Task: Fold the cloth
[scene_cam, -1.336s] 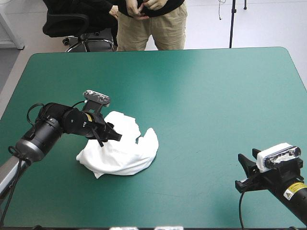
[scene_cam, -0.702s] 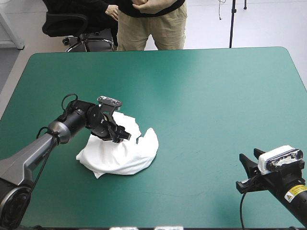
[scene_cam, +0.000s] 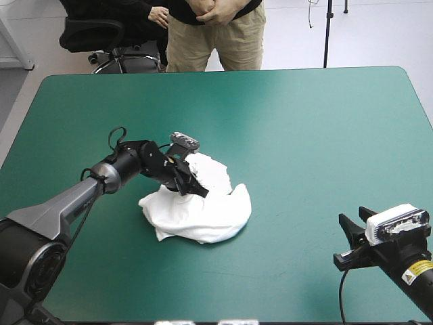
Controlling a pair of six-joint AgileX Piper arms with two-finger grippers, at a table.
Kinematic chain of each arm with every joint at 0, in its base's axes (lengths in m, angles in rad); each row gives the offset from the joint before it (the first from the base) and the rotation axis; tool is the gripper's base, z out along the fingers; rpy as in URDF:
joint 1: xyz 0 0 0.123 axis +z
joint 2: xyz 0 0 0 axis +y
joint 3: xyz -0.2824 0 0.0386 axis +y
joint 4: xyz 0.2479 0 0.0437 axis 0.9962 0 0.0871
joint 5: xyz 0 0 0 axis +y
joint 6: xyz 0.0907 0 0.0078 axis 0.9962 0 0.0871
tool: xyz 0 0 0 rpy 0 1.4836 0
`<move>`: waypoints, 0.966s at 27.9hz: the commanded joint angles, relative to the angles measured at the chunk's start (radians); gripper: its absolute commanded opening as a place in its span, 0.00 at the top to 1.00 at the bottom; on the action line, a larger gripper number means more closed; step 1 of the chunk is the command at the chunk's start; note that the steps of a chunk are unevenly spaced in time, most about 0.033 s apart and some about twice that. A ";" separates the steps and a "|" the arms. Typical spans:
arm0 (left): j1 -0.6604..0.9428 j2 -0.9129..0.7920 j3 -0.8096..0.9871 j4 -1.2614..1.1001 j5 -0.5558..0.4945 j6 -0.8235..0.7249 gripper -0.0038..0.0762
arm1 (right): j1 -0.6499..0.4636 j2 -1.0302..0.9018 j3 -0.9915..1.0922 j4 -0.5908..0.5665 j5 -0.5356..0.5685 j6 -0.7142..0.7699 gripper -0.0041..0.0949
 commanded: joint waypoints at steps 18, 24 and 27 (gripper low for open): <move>-0.294 0.208 -0.412 -0.106 0.109 0.114 0.68 | 0.000 0.004 -0.036 -0.041 -0.095 0.000 0.55; -0.294 0.165 -0.502 -0.084 0.317 0.037 0.42 | 0.000 0.004 -0.043 -0.050 -0.110 0.000 0.55; -0.292 0.077 -0.508 -0.007 0.313 0.001 0.44 | 0.000 0.004 -0.054 -0.054 -0.103 0.000 0.55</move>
